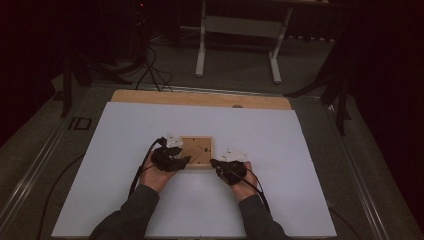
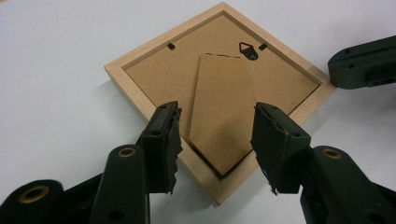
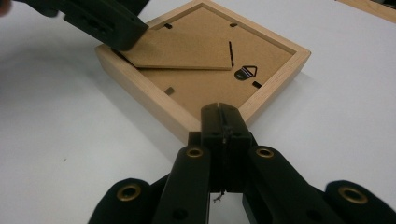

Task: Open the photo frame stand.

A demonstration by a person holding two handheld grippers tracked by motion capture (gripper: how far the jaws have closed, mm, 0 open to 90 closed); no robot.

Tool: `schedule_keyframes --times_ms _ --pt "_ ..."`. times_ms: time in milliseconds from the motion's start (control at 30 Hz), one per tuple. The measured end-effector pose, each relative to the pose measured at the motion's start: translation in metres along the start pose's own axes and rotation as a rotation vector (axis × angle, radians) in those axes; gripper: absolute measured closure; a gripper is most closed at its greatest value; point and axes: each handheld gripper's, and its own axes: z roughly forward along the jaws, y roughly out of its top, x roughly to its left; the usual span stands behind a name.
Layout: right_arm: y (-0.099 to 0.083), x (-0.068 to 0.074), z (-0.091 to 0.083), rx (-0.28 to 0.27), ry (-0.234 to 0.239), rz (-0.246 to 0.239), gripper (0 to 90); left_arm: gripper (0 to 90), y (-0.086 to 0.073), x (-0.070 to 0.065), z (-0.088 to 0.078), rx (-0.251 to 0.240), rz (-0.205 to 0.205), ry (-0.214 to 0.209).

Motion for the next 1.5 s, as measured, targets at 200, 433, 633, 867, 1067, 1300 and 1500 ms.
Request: schedule_keyframes --times_ms 200,433,633,867,1067,1300,1500 --pt "0.000 -0.001 0.000 -0.002 0.003 0.000 89.7 48.8 0.002 0.000 0.006 0.019 -0.003 -0.005" --pt "0.000 0.000 0.000 -0.002 0.000 0.001 89.8 46.5 0.005 -0.003 0.011 0.027 0.015 -0.020" --pt "0.000 0.000 0.000 -0.002 -0.002 0.001 89.8 46.6 0.007 -0.005 0.016 0.043 0.027 -0.018" --pt "0.000 0.000 0.000 -0.002 -0.002 0.003 89.8 48.4 0.007 -0.004 0.019 0.058 0.025 -0.014" --pt "0.000 0.000 0.000 -0.002 -0.002 0.003 89.8 48.3 0.008 -0.004 0.019 0.065 0.028 -0.015" --pt "-0.001 0.000 0.000 -0.003 -0.002 0.001 89.8 49.5 0.008 -0.005 0.019 0.070 0.043 -0.008" --pt "0.000 0.001 0.000 -0.002 -0.006 -0.004 89.9 50.9 0.012 -0.006 0.019 0.095 0.055 -0.005"
